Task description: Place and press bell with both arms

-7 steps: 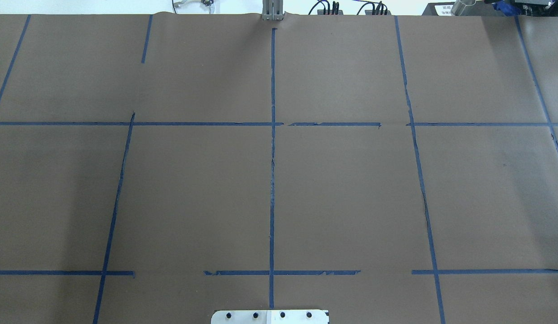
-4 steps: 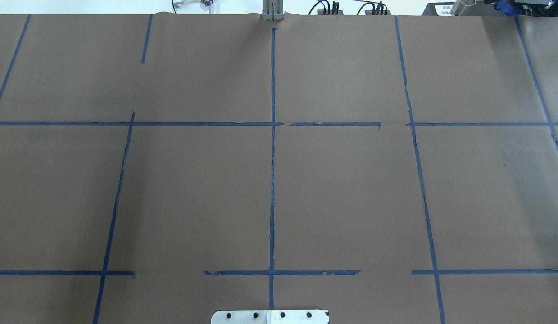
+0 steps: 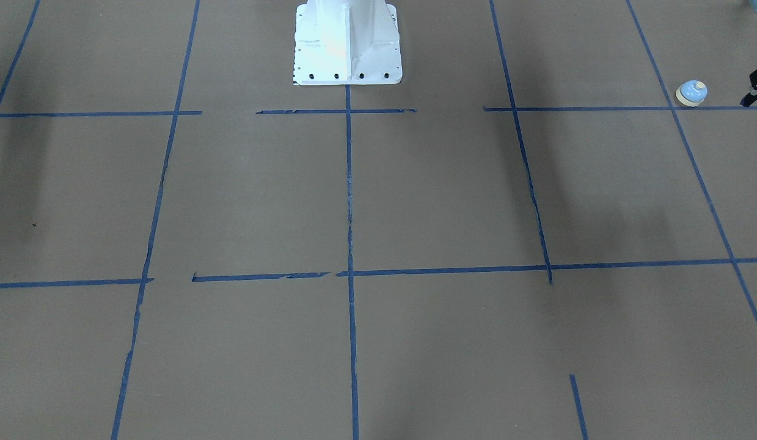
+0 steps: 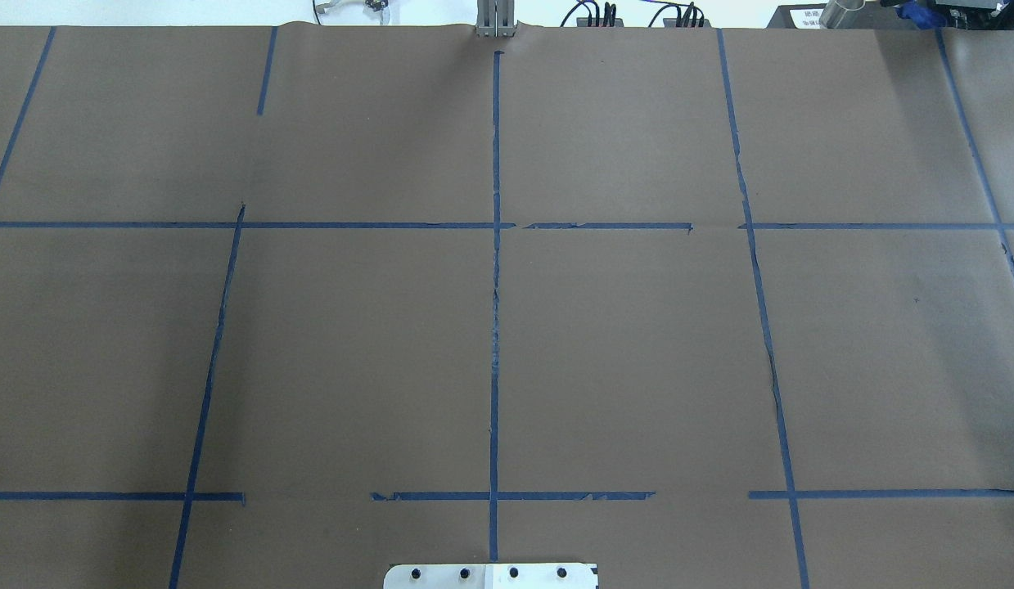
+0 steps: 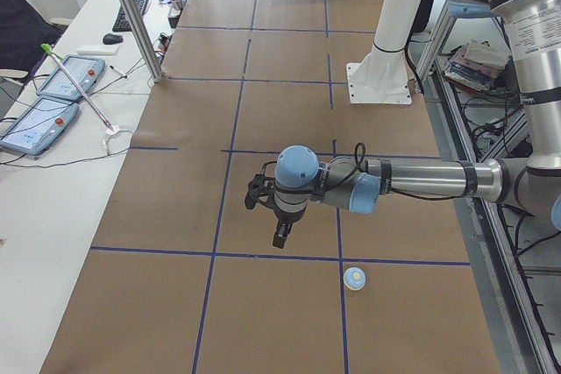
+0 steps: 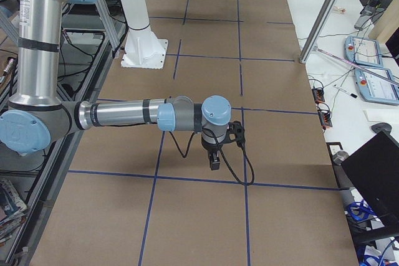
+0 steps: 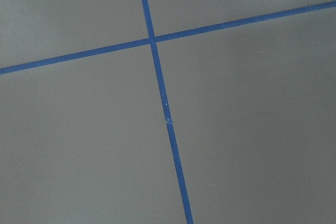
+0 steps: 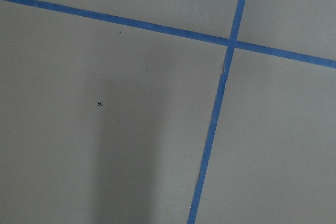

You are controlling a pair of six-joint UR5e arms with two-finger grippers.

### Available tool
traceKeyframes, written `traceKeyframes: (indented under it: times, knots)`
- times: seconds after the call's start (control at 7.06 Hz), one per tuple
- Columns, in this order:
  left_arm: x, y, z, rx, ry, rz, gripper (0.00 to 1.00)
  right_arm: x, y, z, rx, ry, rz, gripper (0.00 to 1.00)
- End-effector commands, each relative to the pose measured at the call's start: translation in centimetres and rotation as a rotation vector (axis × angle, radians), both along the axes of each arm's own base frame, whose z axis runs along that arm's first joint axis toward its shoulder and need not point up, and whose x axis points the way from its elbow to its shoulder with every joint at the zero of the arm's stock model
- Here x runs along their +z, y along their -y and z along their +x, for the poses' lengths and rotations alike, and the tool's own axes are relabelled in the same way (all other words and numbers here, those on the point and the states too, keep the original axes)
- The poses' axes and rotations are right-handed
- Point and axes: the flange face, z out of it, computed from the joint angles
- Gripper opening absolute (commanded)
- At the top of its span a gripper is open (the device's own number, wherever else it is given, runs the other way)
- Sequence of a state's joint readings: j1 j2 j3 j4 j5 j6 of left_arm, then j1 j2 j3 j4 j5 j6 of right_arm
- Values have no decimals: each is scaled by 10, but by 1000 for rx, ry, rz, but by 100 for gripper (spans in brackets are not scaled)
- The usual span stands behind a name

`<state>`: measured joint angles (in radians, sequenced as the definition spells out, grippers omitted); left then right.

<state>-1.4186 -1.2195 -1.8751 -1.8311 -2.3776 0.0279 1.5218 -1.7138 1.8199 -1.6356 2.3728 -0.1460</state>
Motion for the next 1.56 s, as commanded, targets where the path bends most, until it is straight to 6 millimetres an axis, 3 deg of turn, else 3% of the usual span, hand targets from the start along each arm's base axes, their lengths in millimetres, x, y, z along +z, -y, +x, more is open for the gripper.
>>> traceKeyframes:
  times: [0.0, 0.14, 0.42, 0.85, 0.99, 1.42]
  knots:
    - [44, -40, 28, 69, 8, -39, 100, 0, 0, 0, -1, -1, 1, 100]
    - [78, -66, 23, 76, 4, -22, 100, 1, -1, 0, -1, -1, 0, 100]
    - [134, -101, 36, 108, -3, -44, 100, 3, -6, 0, -1, -2, -7, 100]
    - [161, -125, 85, 211, 52, -158, 100, 6, -9, 0, -3, -2, -11, 100]
    - [170, -130, 84, 218, 66, -175, 100, 5, -9, 0, -3, -2, -9, 100]
    - [172, -137, 98, 225, 85, -236, 100, 6, -9, 1, -3, -3, -10, 100]
